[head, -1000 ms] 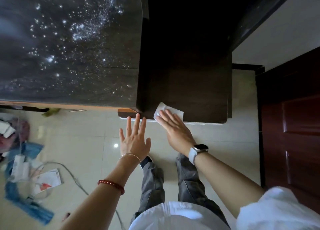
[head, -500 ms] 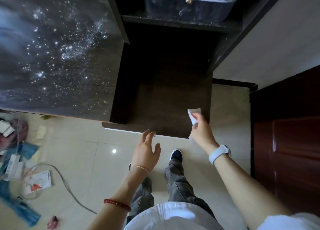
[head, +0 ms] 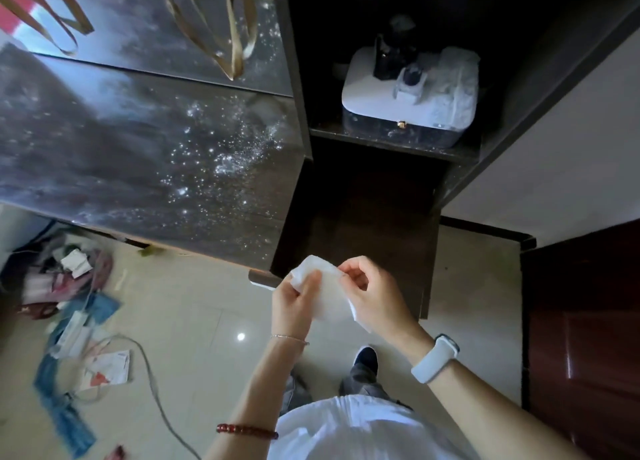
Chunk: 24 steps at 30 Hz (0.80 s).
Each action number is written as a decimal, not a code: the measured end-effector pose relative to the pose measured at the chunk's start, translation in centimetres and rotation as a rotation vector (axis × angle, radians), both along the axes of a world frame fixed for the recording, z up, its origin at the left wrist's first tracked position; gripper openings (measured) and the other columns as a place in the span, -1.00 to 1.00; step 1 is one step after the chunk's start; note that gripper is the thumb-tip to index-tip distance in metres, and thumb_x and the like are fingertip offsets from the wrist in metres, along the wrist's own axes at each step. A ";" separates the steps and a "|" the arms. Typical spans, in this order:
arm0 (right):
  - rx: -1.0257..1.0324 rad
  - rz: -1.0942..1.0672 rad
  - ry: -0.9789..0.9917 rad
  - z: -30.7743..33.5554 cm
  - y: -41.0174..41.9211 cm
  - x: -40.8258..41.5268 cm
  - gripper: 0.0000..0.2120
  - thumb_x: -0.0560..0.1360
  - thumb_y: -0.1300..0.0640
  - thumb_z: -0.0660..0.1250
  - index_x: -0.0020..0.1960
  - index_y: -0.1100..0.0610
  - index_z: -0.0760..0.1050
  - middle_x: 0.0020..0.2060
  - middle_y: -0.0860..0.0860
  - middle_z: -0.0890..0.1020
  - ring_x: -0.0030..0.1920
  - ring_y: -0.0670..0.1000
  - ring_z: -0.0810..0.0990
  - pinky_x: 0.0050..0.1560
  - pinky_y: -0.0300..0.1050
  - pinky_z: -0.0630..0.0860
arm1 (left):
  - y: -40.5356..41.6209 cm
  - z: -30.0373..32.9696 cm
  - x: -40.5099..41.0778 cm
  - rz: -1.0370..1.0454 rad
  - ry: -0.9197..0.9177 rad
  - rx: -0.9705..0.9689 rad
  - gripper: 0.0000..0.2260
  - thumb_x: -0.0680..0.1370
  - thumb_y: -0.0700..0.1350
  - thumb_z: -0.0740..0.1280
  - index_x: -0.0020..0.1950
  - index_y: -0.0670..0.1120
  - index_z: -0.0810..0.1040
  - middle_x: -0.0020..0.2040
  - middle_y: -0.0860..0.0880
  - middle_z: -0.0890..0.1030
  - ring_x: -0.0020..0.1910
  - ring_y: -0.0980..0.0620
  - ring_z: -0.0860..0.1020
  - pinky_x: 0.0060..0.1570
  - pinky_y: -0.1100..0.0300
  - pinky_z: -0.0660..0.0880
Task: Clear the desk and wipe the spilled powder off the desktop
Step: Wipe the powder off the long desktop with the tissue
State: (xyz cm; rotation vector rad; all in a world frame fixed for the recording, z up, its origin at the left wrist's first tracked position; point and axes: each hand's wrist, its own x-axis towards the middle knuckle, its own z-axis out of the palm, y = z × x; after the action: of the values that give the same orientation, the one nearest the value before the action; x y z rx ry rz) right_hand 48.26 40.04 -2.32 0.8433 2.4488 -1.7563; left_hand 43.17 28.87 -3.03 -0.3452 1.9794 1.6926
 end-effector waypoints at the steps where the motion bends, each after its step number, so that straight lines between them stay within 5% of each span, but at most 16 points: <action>1: -0.006 0.011 -0.006 0.3 -0.6 -0.4 -0.95 0.49 0.18 0.27 -0.08 0.10 0.51 -0.23 -0.06 0.58 -0.26 -0.15 0.49 -0.22 -0.28 0.42 | -0.2 0.4 -0.3 0.009 0.058 -0.065 -0.84 0.55 -0.18 0.25 -0.24 -0.08 0.47 -0.37 -0.01 0.50 -0.37 0.07 0.47 -0.41 0.32 0.41; 8: 0.036 0.017 0.033 0.9 -4.9 -5.9 -0.87 0.49 0.30 0.24 -0.04 0.12 0.50 -0.18 -0.03 0.52 -0.24 -0.15 0.45 -0.22 -0.41 0.37 | -3.8 1.6 -6.6 -0.006 0.233 -0.320 -0.59 0.60 -0.03 0.13 -0.41 -0.07 0.12 -0.48 0.02 0.19 -0.45 0.05 0.17 -0.46 0.22 0.17; 12: 0.239 -0.055 0.043 -0.8 -5.9 -9.8 -0.82 0.51 0.35 0.18 0.05 0.22 0.50 -0.05 0.07 0.53 -0.08 -0.03 0.51 -0.10 -0.33 0.40 | -7.8 0.8 -13.3 -0.084 0.334 -0.493 -0.60 0.56 -0.10 0.22 -0.42 -0.06 0.12 -0.47 0.02 0.21 -0.36 -0.03 0.21 -0.42 0.15 0.16; 15: 0.375 -0.116 0.024 -2.2 -7.2 -12.3 -0.79 0.49 0.37 0.19 0.08 0.24 0.49 0.01 0.10 0.52 0.05 0.06 0.52 0.04 -0.16 0.46 | -10.2 0.1 -18.3 -0.156 0.383 -0.497 -0.92 0.51 -0.18 0.31 -0.06 -0.12 0.44 -0.12 -0.06 0.48 -0.11 -0.09 0.42 -0.14 0.15 0.34; 16: 0.426 -0.116 0.028 -2.6 -7.6 -13.0 -0.78 0.48 0.38 0.20 0.09 0.25 0.49 0.02 0.12 0.52 0.07 0.09 0.51 0.09 -0.11 0.46 | -10.7 -0.4 -19.5 -0.186 0.436 -0.521 -0.75 0.50 -0.18 0.34 0.14 -0.16 0.42 0.07 -0.12 0.47 0.03 -0.11 0.44 0.02 0.11 0.38; 19: 0.600 -0.112 0.007 -4.0 -8.9 -14.5 -0.72 0.44 0.38 0.21 0.13 0.27 0.48 0.09 0.18 0.52 0.12 0.16 0.47 0.17 0.05 0.46 | -12.4 -2.6 -22.1 -0.369 0.726 -0.782 -0.62 0.50 -0.10 0.28 0.29 -0.16 0.38 0.28 -0.24 0.39 0.27 -0.22 0.34 0.24 -0.13 0.31; 22: 0.629 -0.099 -0.043 -5.4 -9.7 -14.8 -0.59 0.48 0.36 0.16 0.32 0.29 0.34 0.32 0.21 0.39 0.35 0.15 0.33 0.35 0.02 0.31 | -13.4 -3.6 -21.1 -0.735 0.945 -0.835 -0.67 0.52 -0.07 0.13 0.17 -0.18 0.52 0.21 -0.22 0.53 0.24 -0.21 0.44 0.21 -0.08 0.33; 24: 0.583 -0.095 -0.061 -5.9 -9.7 -14.8 -0.54 0.54 0.28 0.06 0.43 0.26 0.18 0.45 0.12 0.19 0.45 0.02 0.12 0.43 -0.10 0.13 | -14.0 -4.1 -19.6 -0.987 0.952 -0.828 -0.58 0.58 -0.03 0.02 0.28 -0.25 0.43 0.30 -0.22 0.47 0.31 -0.19 0.40 0.31 -0.03 0.21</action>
State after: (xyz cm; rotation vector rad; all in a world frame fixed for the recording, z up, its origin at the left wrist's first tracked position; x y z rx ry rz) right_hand 33.50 30.37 -8.22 1.0334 2.9587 -1.0026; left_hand 23.61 14.87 -7.11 1.2020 2.6781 0.3105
